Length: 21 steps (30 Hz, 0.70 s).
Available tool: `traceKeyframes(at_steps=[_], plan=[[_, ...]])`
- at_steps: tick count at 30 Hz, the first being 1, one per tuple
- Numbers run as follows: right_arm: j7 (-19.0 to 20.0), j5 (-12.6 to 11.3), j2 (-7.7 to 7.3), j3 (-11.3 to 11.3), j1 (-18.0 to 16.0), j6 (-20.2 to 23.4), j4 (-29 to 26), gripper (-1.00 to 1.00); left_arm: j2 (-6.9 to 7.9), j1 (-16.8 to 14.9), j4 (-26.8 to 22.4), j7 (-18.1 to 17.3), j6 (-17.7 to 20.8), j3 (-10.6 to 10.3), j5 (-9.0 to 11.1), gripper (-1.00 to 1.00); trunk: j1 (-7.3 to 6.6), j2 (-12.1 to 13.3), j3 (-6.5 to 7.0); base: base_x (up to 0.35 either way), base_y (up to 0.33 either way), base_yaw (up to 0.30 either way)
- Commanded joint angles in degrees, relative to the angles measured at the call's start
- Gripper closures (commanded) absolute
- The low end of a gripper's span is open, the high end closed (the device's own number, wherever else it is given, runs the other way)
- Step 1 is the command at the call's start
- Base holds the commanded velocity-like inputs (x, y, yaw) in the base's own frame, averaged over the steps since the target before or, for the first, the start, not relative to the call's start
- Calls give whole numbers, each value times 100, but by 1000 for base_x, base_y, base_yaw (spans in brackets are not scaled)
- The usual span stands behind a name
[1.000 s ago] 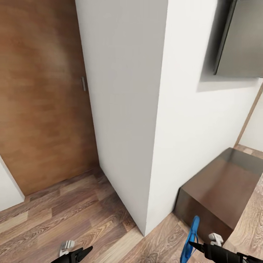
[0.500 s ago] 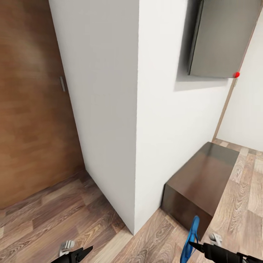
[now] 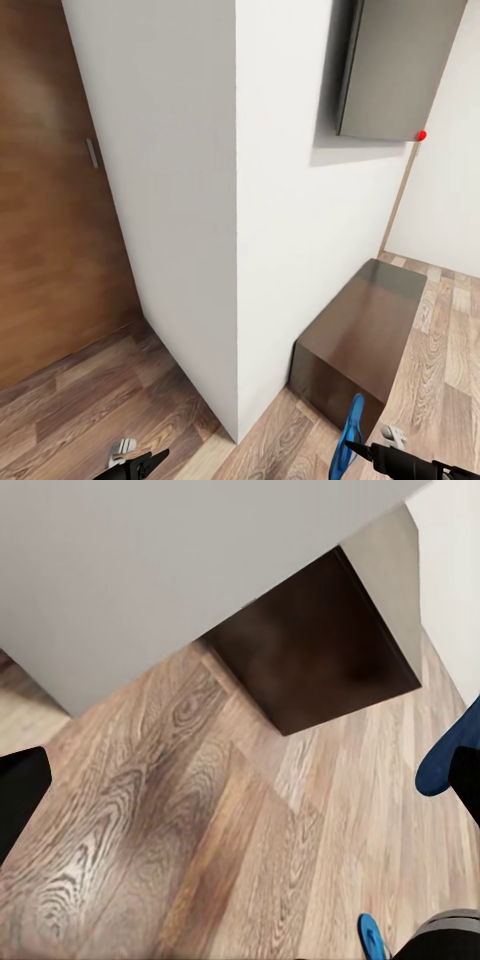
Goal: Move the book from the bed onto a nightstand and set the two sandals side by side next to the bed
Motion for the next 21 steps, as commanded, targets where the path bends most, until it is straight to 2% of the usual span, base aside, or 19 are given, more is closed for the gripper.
traceKeyframes(at_steps=[1,7,21], plan=[[20,7,2,-45,-5,59,-1,100,0,-3,1,-18,60,4,35,-100,0,-2,-6,50,0,-1],[20,7,2,-45,-2,59,-1,100,-2,-3,1,-18,60,4,35,-100,0,-2,-6,14,0,-59],[20,7,2,-45,-1,59,-1,100,0,-3,1,-18,60,4,35,-100,0,-2,-6,3,0,-239]])
